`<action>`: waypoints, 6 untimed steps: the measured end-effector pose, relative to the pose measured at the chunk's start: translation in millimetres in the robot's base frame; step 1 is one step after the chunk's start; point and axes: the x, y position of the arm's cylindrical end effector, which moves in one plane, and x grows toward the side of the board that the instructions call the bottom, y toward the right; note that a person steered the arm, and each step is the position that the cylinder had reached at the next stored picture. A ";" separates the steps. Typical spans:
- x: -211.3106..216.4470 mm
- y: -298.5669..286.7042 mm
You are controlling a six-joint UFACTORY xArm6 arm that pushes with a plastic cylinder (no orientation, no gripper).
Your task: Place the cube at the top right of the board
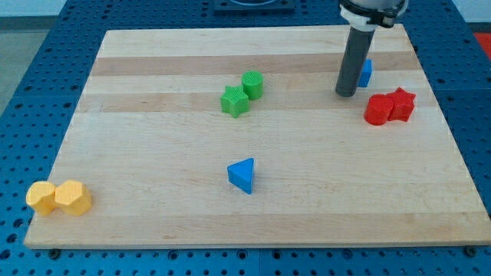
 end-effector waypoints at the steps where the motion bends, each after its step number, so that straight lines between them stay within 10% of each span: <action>1: -7.6 19.8; 2: -11.2 85.8; 6: -54.3 36.8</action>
